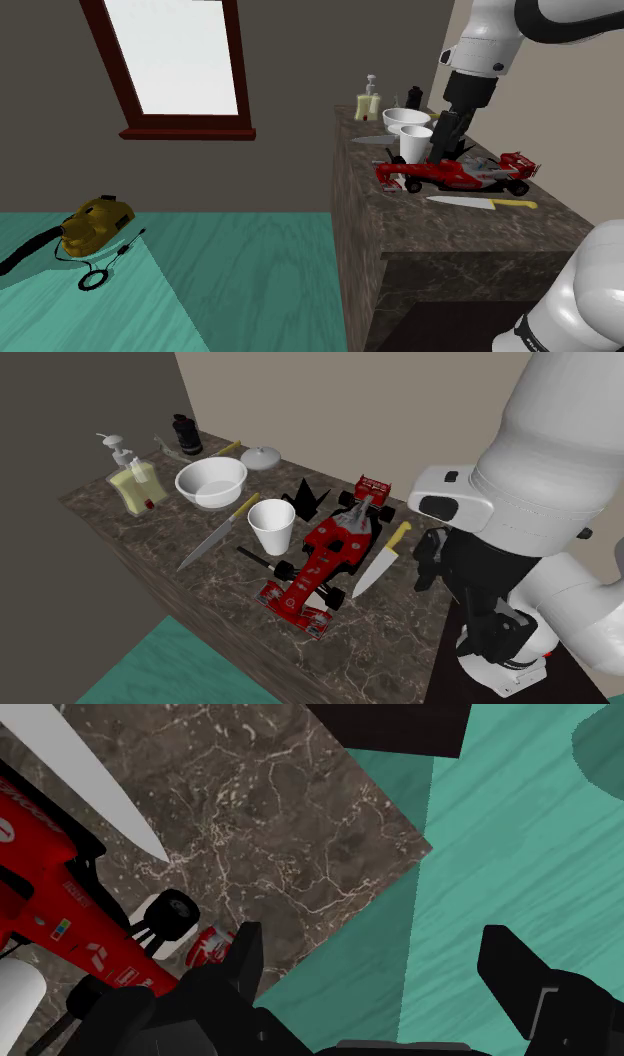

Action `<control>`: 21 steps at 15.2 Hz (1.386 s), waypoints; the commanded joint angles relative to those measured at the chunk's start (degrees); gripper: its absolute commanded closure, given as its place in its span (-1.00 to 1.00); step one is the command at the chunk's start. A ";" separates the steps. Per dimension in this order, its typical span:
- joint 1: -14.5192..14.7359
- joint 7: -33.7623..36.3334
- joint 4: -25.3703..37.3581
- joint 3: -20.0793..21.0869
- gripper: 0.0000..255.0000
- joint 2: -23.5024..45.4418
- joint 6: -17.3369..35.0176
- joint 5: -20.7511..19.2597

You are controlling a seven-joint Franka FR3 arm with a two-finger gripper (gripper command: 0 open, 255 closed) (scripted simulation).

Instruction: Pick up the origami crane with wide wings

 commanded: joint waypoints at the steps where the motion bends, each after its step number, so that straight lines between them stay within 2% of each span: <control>1: 0.00 0.00 0.00 0.00 -1.00 0.00 0.00 0.00; 12: -5.00 -12.34 1.10 -11.83 -1.00 9.75 9.05 -6.94; 21: -7.30 -22.48 7.70 -21.34 -1.00 22.46 15.89 -8.44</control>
